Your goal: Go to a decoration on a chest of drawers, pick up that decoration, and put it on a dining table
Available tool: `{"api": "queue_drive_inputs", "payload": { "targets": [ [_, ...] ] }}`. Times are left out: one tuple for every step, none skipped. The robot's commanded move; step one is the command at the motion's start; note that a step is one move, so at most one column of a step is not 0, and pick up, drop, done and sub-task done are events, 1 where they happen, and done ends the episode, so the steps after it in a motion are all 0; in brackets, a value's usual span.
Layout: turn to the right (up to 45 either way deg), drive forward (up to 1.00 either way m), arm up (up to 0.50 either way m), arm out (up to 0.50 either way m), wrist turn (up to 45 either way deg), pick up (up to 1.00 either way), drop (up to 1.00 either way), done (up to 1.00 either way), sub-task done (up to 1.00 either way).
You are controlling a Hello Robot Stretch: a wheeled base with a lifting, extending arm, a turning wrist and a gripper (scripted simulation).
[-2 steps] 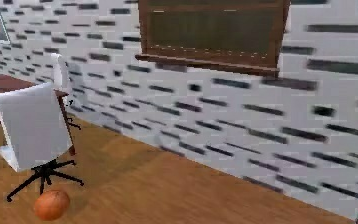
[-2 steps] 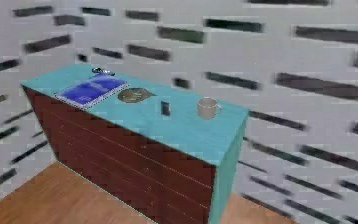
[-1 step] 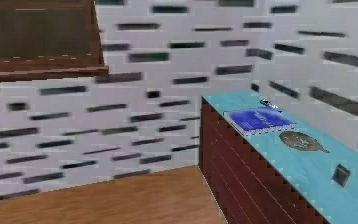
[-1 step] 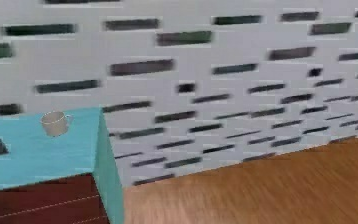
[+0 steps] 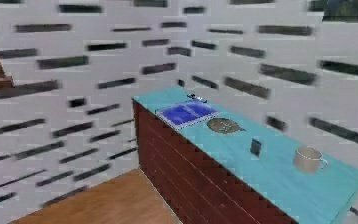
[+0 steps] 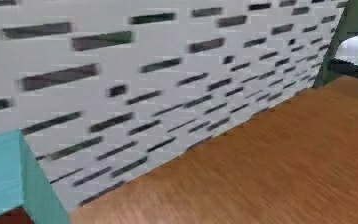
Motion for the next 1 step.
{"api": "queue_drive_inputs", "payload": {
  "targets": [
    [0.0,0.50,0.00,0.00,0.0,0.00,0.00,0.00,0.00]
  ]
}}
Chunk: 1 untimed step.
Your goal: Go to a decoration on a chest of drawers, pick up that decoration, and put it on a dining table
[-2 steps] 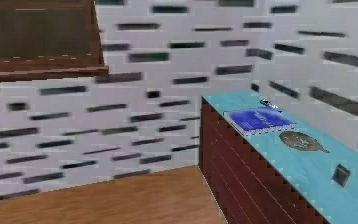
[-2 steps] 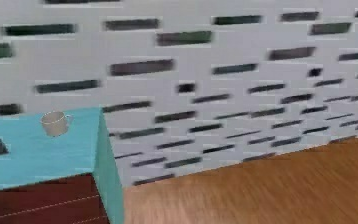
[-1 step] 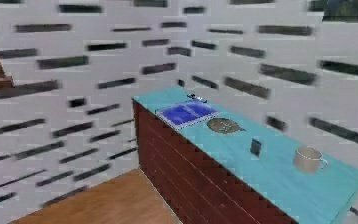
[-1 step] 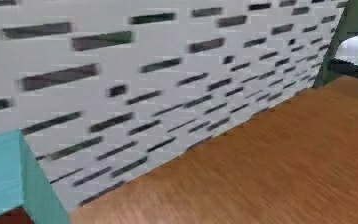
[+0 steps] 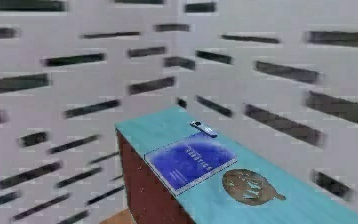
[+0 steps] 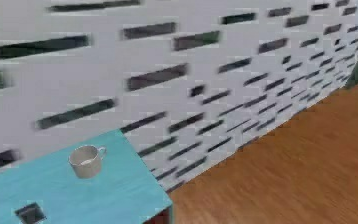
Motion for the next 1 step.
{"api": "queue_drive_inputs", "payload": {
  "targets": [
    [-45.0,0.00,0.00,0.00,0.0,0.00,0.00,0.00,0.00]
  ]
}}
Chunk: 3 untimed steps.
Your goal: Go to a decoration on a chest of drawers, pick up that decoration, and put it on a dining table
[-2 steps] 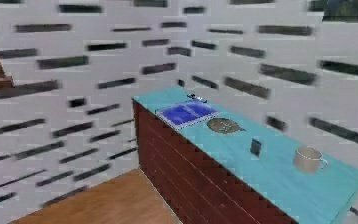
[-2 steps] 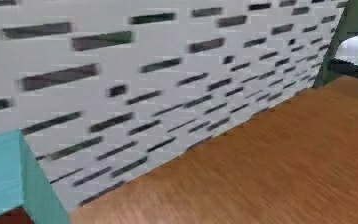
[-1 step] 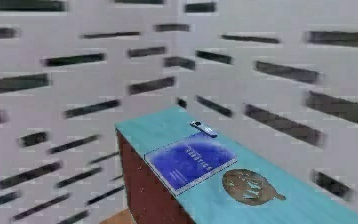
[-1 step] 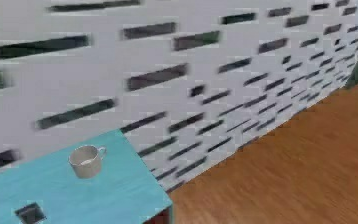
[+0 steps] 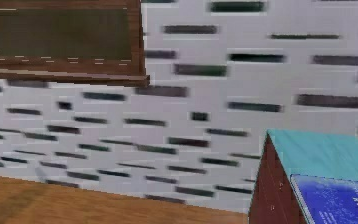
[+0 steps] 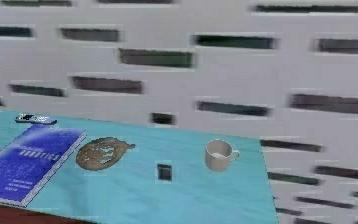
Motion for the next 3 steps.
{"api": "queue_drive_inputs", "payload": {
  "targets": [
    [-9.0,0.00,0.00,0.00,0.0,0.00,0.00,0.00,0.00],
    [0.0,0.00,0.50,0.00,0.0,0.00,0.00,0.00,0.00],
    [0.0,0.00,0.38,0.00,0.0,0.00,0.00,0.00,0.00]
  ]
}}
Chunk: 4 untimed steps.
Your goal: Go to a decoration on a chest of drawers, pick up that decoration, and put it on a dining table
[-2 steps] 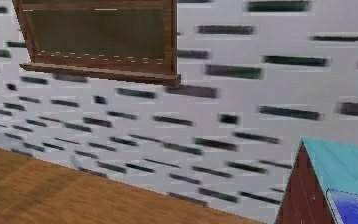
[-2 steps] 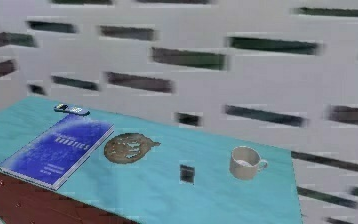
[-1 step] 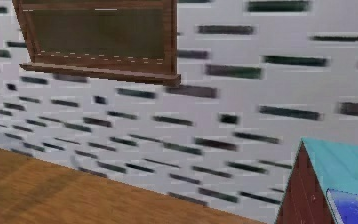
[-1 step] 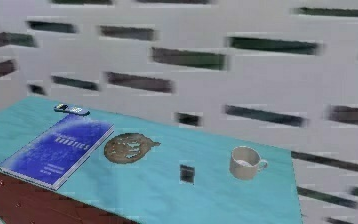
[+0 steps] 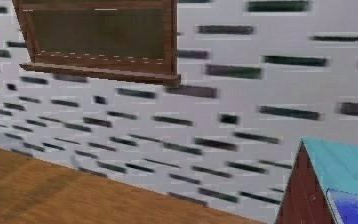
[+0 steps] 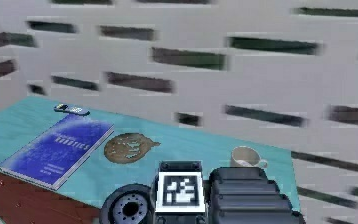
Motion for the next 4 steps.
{"api": "queue_drive_inputs", "payload": {
  "targets": [
    [0.0,0.00,0.00,0.36,0.0,0.00,0.00,0.00,0.00],
    [0.0,0.00,0.00,0.00,45.0,0.00,0.00,0.00,0.00],
    [0.0,0.00,0.00,0.00,45.0,0.00,0.00,0.00,0.00],
    [0.0,0.00,0.00,0.00,33.0,0.00,0.00,0.00,0.00]
  ]
}}
